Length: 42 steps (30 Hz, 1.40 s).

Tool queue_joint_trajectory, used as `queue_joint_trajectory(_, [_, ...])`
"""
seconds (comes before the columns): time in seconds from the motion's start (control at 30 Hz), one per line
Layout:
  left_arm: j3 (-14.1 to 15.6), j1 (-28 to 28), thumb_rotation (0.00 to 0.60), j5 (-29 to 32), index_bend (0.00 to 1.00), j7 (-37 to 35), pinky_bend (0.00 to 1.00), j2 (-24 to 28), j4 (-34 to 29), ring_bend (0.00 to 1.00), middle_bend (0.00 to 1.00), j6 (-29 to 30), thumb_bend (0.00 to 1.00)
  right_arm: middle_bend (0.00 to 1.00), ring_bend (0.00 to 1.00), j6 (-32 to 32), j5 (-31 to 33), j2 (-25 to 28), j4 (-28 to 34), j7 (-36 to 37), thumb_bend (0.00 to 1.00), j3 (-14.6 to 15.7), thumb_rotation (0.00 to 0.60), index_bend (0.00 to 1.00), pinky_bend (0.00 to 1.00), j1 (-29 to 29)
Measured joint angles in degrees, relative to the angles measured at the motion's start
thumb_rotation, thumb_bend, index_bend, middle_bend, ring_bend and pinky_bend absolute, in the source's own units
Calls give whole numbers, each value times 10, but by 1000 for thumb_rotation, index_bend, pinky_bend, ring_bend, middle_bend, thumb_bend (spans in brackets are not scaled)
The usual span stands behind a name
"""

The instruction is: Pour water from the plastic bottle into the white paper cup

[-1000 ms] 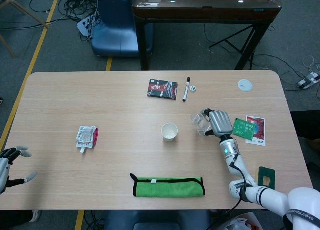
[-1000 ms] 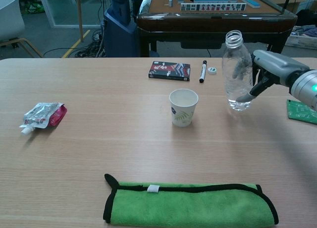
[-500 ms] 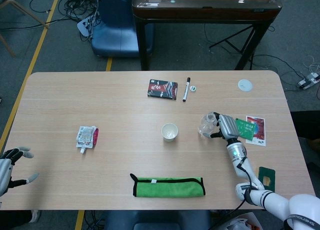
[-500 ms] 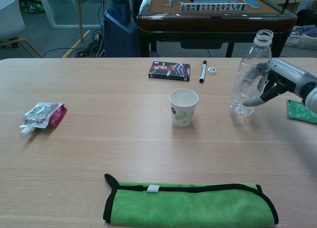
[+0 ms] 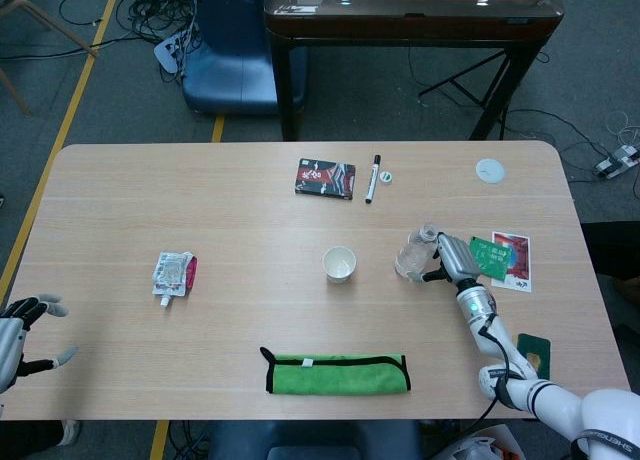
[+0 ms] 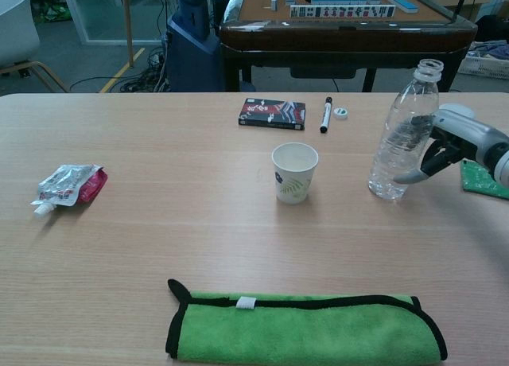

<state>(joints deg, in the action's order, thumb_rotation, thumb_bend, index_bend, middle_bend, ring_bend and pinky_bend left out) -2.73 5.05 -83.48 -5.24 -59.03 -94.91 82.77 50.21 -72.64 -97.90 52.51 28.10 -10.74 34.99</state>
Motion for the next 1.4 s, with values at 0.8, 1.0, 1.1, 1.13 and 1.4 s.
queue_joint_trajectory(0.8, [9, 3, 600, -18, 427, 29, 459, -12, -2, 285, 310, 0, 85, 177, 140, 89, 28, 201, 315, -223, 0, 15, 600, 135, 364, -81])
queue_joint_trajectory(1.0, [14, 5, 600, -31, 427, 43, 459, -20, -5, 285, 314, 2, 86, 180, 140, 172, 35, 291, 418, -331, 0, 37, 600, 135, 364, -134])
queue_joint_trajectory(1.1, [16, 5, 600, -33, 427, 47, 459, -23, -5, 285, 314, 2, 85, 186, 140, 226, 31, 306, 438, -384, 0, 47, 600, 135, 364, -161])
queue_joint_trajectory(1.13, [16, 5, 600, -34, 427, 49, 459, -23, -5, 286, 314, 2, 85, 186, 140, 242, 29, 308, 443, -397, 0, 49, 600, 135, 364, -169])
queue_joint_trajectory(1.4, [17, 4, 600, -39, 427, 54, 459, -23, -9, 286, 314, 9, 85, 203, 140, 351, -10, 313, 451, -468, 0, 67, 600, 157, 364, -228])
